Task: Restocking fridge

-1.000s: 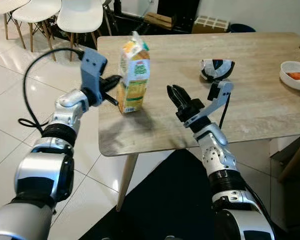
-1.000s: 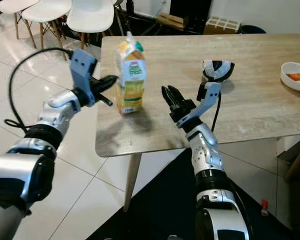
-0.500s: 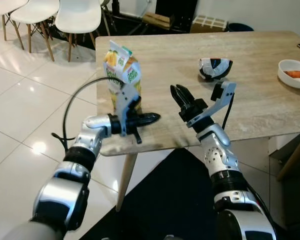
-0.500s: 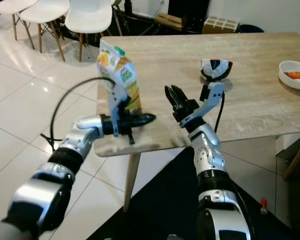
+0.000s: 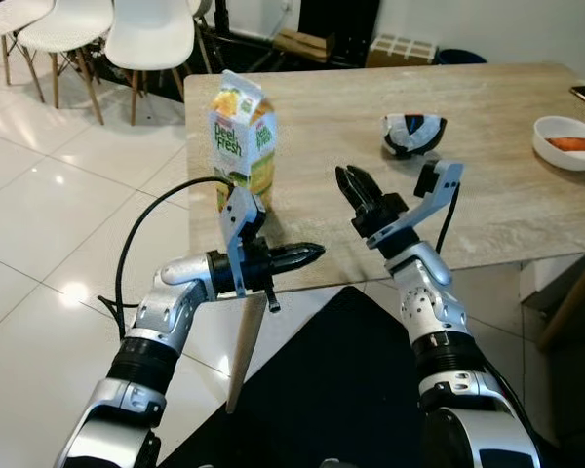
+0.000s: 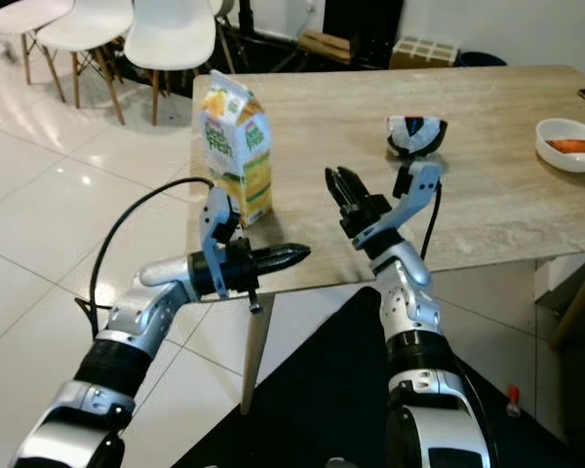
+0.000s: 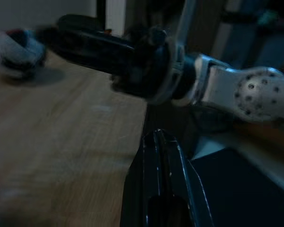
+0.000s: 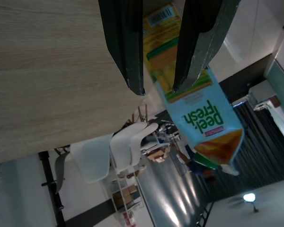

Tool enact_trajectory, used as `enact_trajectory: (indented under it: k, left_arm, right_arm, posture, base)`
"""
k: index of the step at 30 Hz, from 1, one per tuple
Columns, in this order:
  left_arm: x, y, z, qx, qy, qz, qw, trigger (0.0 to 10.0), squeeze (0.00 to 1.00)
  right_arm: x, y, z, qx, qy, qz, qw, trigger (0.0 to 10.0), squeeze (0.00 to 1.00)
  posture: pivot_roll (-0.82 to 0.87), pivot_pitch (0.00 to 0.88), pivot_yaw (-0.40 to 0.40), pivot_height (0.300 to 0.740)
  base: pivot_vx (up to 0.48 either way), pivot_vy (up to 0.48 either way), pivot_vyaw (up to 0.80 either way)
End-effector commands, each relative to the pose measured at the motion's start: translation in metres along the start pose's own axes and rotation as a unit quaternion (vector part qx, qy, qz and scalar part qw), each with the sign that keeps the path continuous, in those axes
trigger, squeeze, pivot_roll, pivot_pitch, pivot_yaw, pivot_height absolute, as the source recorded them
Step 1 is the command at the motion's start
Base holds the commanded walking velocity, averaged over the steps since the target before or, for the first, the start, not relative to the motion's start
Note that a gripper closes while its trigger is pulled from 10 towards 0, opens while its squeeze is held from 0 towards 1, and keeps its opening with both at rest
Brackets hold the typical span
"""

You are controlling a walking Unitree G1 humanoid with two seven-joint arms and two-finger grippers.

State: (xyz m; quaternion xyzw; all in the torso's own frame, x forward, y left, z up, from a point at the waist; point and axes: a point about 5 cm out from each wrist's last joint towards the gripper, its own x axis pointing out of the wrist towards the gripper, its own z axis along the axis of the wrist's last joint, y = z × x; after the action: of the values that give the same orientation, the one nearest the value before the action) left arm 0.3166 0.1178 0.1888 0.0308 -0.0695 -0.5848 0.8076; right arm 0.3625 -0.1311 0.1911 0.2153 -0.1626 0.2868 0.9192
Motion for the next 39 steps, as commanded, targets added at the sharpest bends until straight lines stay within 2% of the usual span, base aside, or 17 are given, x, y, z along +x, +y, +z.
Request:
enact_trajectory:
  k: [1,4,10,13,14,15,16,17,18,19,20,21,23,25,28,34,39]
  left_arm:
    - [-0.014,0.003,0.003,0.017,0.013,0.026,0.999,10.0,0.00]
    - [-0.023,0.008,0.007,0.022,0.014,0.051,0.998,10.0,0.00]
    - [-0.075,0.038,0.028,0.061,0.025,0.178,0.982,10.0,0.00]
    - [-0.086,0.045,0.035,0.073,0.026,0.211,0.974,10.0,0.00]
    - [-0.099,0.054,0.044,0.094,0.025,0.260,0.961,10.0,0.00]
    - [-0.099,0.054,0.044,0.094,0.025,0.260,0.961,10.0,0.00]
    - [-0.110,0.063,0.056,0.122,0.016,0.308,0.943,10.0,0.00]
    - [-0.110,0.063,0.056,0.122,0.016,0.308,0.943,10.0,0.00]
    - [-0.119,0.069,0.065,0.142,0.006,0.348,0.927,10.0,0.00]
    - [-0.119,0.069,0.065,0.142,0.006,0.348,0.927,10.0,0.00]
    - [-0.126,0.074,0.074,0.158,-0.010,0.384,0.910,10.0,0.00]
    - [-0.126,0.074,0.074,0.158,-0.010,0.384,0.910,10.0,0.00]
    - [-0.136,0.082,0.089,0.194,-0.031,0.451,0.871,10.0,0.00]
    - [-0.136,0.082,0.089,0.194,-0.031,0.451,0.871,10.0,0.00]
    - [-0.143,0.096,0.096,0.213,-0.013,0.508,0.834,10.0,0.00]
    - [-0.132,0.113,0.089,0.204,0.025,0.499,0.842,10.0,0.00]
    - [-0.116,0.124,0.081,0.158,0.033,0.497,0.853,10.0,0.00]
  right_arm:
    - [-0.001,-0.002,-0.002,0.004,0.005,-0.003,1.000,10.0,0.00]
    - [-0.001,-0.002,-0.002,0.005,0.005,-0.002,1.000,10.0,0.00]
    - [0.002,0.001,-0.004,0.009,0.009,0.009,1.000,10.0,0.00]
    - [0.002,0.001,-0.004,0.009,0.010,0.010,1.000,10.0,0.00]
    - [0.003,0.001,-0.004,0.009,0.010,0.011,1.000,10.0,0.00]
    - [0.003,0.001,-0.004,0.009,0.010,0.011,1.000,10.0,0.00]
    - [0.003,0.001,-0.004,0.008,0.012,0.009,1.000,10.0,0.00]
    - [0.003,0.001,-0.004,0.008,0.012,0.009,1.000,10.0,0.00]
    - [0.003,0.001,-0.005,0.007,0.015,0.007,1.000,10.0,0.00]
    - [0.003,0.001,-0.005,0.007,0.015,0.007,1.000,10.0,0.00]
    - [0.003,0.000,-0.006,0.005,0.018,0.004,1.000,10.0,0.00]
    - [0.003,0.000,-0.006,0.005,0.018,0.004,1.000,10.0,0.00]
    - [0.002,-0.004,-0.008,-0.005,0.029,-0.012,1.000,10.0,0.00]
    - [0.002,-0.004,-0.008,-0.005,0.029,-0.012,1.000,10.0,0.00]
    - [0.003,-0.006,-0.011,-0.020,0.042,-0.025,0.999,10.0,0.00]
    - [0.005,-0.005,-0.013,-0.019,0.045,-0.024,0.999,10.0,0.00]
    - [0.005,-0.005,-0.014,-0.019,0.045,-0.028,0.998,10.0,0.00]
  posture:
    - [-0.07,0.122,-0.039,0.740]
    - [-0.07,0.121,-0.043,0.740]
    - [-0.06,0.124,-0.051,0.740]
    - [-0.06,0.124,-0.051,0.740]
    - [-0.06,0.124,-0.051,0.740]
    - [-0.06,0.124,-0.051,0.740]
    - [-0.06,0.123,-0.052,0.740]
    - [-0.06,0.123,-0.052,0.740]
    - [-0.06,0.124,-0.052,0.740]
    - [-0.06,0.124,-0.052,0.740]
    - [-0.06,0.123,-0.052,0.740]
    - [-0.06,0.123,-0.052,0.740]
    - [-0.06,0.121,-0.054,0.740]
    - [-0.06,0.121,-0.054,0.740]
    - [-0.06,0.122,-0.056,0.740]
    - [-0.06,0.131,-0.057,0.740]
    - [-0.07,0.144,-0.046,0.740]
  base:
    - [0.000,0.000,0.00]
    - [0.000,0.000,0.00]
    - [0.000,0.000,0.00]
    - [0.000,0.000,0.00]
    - [0.000,0.000,0.00]
    - [0.000,0.000,0.00]
    - [0.000,0.000,0.00]
    - [0.000,0.000,0.00]
    - [0.000,0.000,0.00]
    - [0.000,0.000,0.00]
    - [0.000,0.000,0.00]
    - [0.000,0.000,0.00]
    - [0.000,0.000,0.00]
    - [0.000,0.000,0.00]
    - [0.000,0.000,0.00]
    - [0.000,0.000,0.00]
    - [0.000,0.000,0.00]
